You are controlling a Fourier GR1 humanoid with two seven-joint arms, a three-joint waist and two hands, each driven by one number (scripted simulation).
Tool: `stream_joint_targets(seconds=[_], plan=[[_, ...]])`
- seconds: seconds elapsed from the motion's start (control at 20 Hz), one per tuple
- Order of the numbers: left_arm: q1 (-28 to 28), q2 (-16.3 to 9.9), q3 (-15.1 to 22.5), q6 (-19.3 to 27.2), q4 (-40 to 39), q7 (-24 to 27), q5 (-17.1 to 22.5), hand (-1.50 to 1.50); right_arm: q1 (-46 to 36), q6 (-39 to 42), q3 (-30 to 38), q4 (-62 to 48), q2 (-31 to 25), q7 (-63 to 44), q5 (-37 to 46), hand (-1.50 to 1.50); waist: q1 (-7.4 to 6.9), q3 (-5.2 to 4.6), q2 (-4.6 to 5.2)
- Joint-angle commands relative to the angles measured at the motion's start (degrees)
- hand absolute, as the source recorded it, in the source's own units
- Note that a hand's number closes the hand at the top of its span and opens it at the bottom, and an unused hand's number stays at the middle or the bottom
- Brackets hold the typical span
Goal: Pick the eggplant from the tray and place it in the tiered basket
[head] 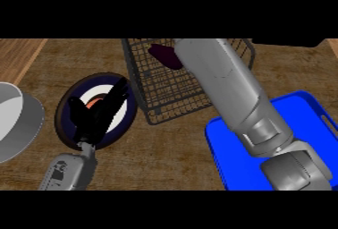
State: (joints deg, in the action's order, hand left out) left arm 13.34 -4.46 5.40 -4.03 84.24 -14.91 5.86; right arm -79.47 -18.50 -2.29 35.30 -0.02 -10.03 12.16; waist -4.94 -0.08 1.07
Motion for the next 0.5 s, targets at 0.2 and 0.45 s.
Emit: stream_joint_targets(seconds=[0.2,0.45], plan=[[-2.83,-0.20,-0.68,0.60,1.24,-0.22,-0.12,0.00,-3.28,-13.64,-1.36,-2.31,0.02,2.74,-4.54,-1.50,2.65,0.04,-0.90],[-2.16,-0.69,-2.47,0.97,-0.26,0.81,0.04,0.00,-1.16,-17.24,3.50,-1.51,-2.23,-1.27,-5.70,-1.50,4.86,0.07,-1.21]])
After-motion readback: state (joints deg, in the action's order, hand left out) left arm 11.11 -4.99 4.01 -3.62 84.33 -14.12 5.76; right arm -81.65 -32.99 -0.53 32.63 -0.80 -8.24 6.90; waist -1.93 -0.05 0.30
